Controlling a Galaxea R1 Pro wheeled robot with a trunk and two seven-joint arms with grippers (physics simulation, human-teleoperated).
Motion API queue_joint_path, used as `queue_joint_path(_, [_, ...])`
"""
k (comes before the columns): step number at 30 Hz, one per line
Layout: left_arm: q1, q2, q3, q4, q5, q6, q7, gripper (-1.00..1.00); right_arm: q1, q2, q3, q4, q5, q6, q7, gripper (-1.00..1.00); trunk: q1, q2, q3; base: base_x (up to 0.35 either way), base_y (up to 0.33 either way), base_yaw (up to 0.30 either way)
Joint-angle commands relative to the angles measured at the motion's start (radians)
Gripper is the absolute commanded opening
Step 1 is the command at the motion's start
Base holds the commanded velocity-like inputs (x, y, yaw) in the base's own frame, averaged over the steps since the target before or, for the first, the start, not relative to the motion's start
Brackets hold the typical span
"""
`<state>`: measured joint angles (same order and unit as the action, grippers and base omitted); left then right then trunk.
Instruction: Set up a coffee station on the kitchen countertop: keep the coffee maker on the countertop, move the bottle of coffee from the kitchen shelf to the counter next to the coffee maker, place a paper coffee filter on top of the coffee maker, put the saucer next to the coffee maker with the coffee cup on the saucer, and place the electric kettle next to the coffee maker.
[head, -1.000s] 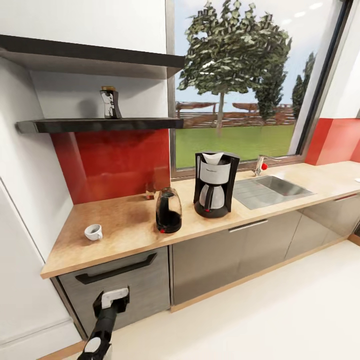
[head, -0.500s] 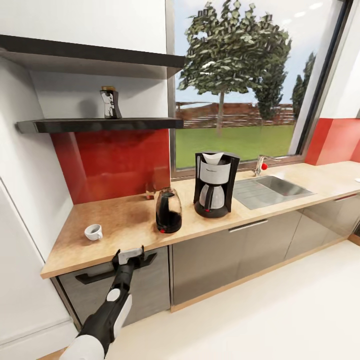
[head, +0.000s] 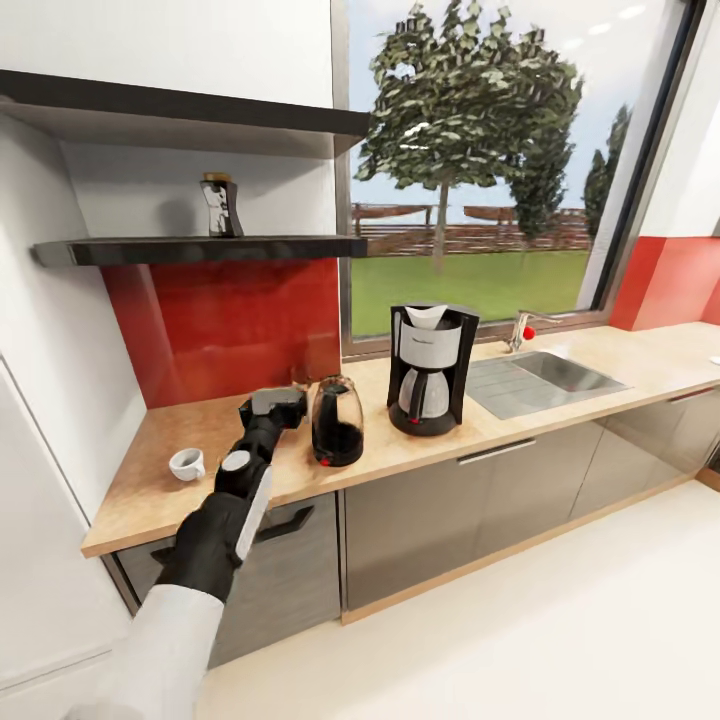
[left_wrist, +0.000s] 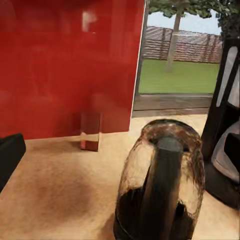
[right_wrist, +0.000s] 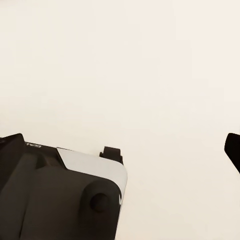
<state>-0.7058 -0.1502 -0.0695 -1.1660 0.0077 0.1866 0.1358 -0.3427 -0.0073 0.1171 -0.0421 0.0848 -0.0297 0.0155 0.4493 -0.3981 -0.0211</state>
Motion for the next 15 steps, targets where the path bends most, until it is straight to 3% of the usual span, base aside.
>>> queue_joint_path(1, [-0.095,0.001,-0.002,-0.058,0.001,0.138,0.014,1.00,-0.001,0.000,0.003,0.000,0.009,-0.003,0.001,1.00,0.001,-0.002,-0.002,0.000,0.000,0.000])
queue_joint_path(3, [-0.176,0.001,-0.001,-0.067,0.002,0.201,0.018,1.00,-0.001,0.001,0.003,-0.001,0.009,-0.003,0.001,1.00,0.001,-0.002,-0.002,0.000,0.000,0.000])
queue_joint_path(4, [-0.257,0.002,0.003,-0.062,0.001,0.258,0.023,1.00,-0.001,0.001,0.003,-0.002,0.009,-0.004,0.001,1.00,0.001,-0.002,-0.002,0.000,0.000,0.000])
queue_joint_path(11, [-0.442,0.008,0.006,-0.054,0.000,0.406,0.115,1.00,-0.001,0.006,0.004,-0.003,0.008,-0.004,0.002,1.00,0.001,-0.002,-0.002,0.000,0.000,0.000])
queue_joint_path(12, [-0.525,0.011,0.005,-0.035,-0.001,0.477,0.123,1.00,-0.001,0.014,0.003,-0.004,0.007,-0.003,0.004,1.00,0.001,-0.002,-0.002,0.000,0.000,0.000])
queue_joint_path(15, [-0.622,0.013,0.005,-0.001,-0.002,0.521,0.126,1.00,-0.001,0.032,0.004,-0.004,0.008,-0.003,0.004,1.00,0.001,-0.002,-0.002,0.000,0.000,0.000])
